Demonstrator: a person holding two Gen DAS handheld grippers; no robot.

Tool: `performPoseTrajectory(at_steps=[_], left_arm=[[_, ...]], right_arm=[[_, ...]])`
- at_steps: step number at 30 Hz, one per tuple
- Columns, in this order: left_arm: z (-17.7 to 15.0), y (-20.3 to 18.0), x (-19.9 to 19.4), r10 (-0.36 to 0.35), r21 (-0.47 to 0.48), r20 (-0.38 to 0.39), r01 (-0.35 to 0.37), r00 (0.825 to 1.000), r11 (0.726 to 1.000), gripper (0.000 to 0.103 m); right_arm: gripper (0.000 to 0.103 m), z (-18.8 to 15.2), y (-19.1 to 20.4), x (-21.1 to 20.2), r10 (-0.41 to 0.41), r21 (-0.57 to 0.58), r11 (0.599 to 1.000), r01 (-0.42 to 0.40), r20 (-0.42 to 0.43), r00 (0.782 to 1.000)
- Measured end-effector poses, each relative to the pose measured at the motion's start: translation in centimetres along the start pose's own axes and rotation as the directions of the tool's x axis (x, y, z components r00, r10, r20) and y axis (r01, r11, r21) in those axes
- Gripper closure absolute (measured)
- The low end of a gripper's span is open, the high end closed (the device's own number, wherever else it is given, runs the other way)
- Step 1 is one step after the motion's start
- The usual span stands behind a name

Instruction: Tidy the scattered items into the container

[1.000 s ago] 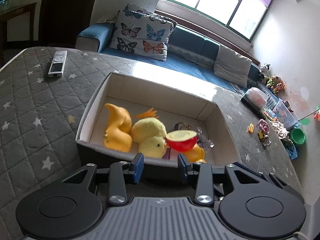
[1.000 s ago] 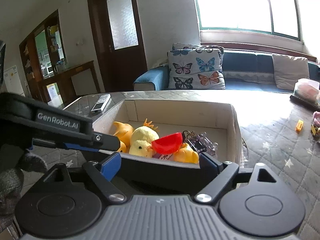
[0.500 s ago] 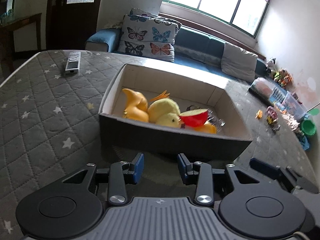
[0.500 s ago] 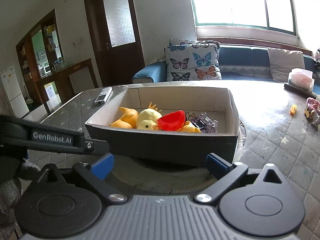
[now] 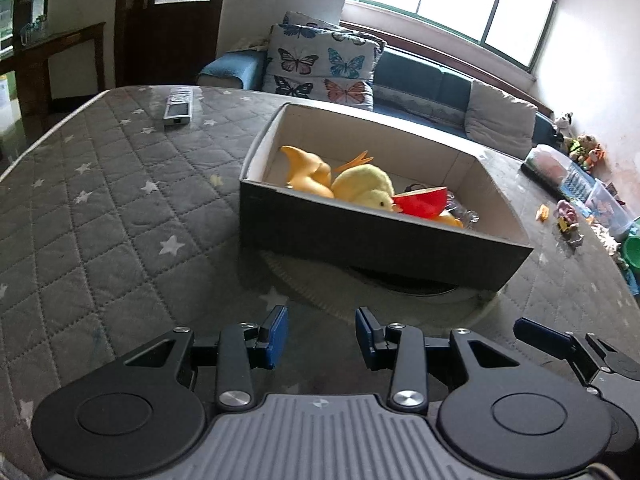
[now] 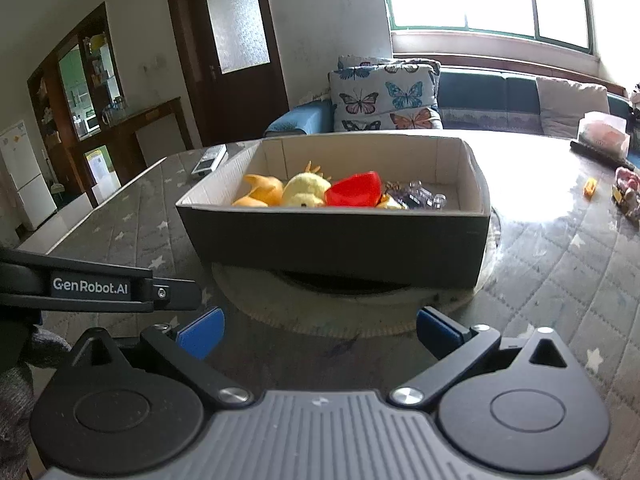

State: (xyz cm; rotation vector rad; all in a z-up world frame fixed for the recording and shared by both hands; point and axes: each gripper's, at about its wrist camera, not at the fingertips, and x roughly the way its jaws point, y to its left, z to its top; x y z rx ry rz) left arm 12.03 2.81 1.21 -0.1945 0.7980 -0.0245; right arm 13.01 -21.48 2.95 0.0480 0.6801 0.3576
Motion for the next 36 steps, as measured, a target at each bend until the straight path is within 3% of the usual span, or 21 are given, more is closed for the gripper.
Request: performPoseTrajectory(at_steps=[11,23,36], left_arm=[[-1.3,0.0,-0.1,0.018,0.014,-0.006,-0.017,1.0,1.0,0.063],[-2.4,-0.8,0.1,0.082,0.065,0.004,-0.083,0.997,0.994,0.062],[-2.7,-0.9,-0.2,0.091,0.053,0.01,-0.091,0.996,0.994,0.062]], right_arm=[[0.0,-1.2,0.3,0.0,-0.041,0.001,0.999,0.041,-0.041,0.998],[0.0,-1.8,0.0,-0.4,-0.081,0.012,0.997,0.082,-0.062,0.995],[0.0,-2.5,-0.5,-0.5,-0.096,0.031,0.995,0.099,-0.072,0.993]])
